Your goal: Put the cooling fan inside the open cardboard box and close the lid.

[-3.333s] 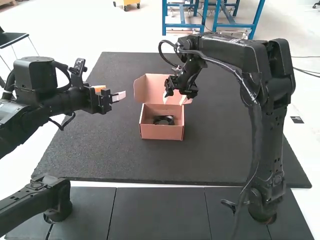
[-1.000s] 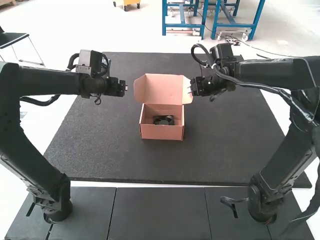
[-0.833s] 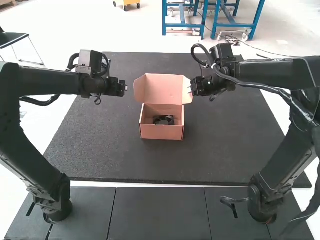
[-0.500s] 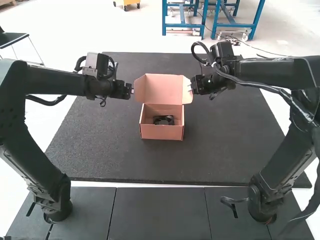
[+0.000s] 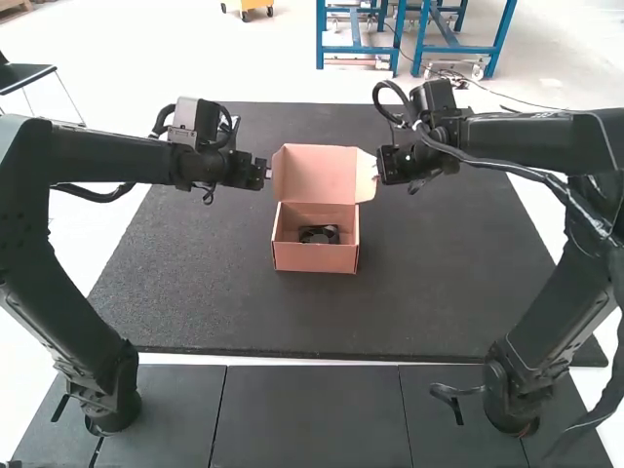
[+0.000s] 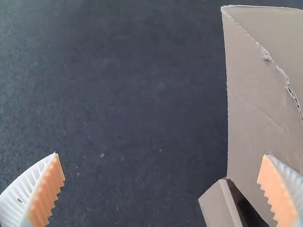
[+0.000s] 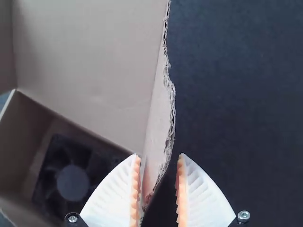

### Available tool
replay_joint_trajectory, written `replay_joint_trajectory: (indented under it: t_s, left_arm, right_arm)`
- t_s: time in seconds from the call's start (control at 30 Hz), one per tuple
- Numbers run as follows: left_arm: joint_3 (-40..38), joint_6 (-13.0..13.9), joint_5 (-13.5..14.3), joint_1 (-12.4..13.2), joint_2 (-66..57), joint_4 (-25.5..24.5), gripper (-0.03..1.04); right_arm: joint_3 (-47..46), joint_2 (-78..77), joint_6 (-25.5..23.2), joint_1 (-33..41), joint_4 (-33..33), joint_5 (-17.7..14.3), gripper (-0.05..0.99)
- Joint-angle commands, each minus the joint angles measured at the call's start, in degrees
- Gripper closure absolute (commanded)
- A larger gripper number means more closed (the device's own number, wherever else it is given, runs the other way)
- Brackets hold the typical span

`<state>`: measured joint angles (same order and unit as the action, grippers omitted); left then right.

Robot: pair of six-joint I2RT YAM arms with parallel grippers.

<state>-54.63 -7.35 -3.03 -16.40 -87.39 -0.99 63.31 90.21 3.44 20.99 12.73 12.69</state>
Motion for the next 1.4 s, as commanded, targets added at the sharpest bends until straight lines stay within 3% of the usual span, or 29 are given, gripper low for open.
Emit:
replay_joint_trajectory:
  t_s: [0.0,0.1,0.37,1.37]
  left_arm:
    - [-1.8,-0.1,-0.7,-0.3,-0.1,0.5,0.05]
    - [-1.7,-0.1,-0.8,-0.4,-0.1,0.5,0.05]
    - [-1.8,-0.1,-1.0,-0.3,0.0,0.2,0.05]
    - [-1.8,0.0,-1.2,-0.6,0.8,-0.1,0.05]
  right_arm:
    - [1.6,-0.1,0.3,0.0,-0.3,1.6,0.75]
    - [1.7,-0.1,0.7,0.0,-0.3,2.1,0.84]
    - [2.2,-0.1,1.0,0.0,-0.3,3.0,0.87]
    - [5.0,2.2,0.1,7.6,-0.2,3.7,0.88]
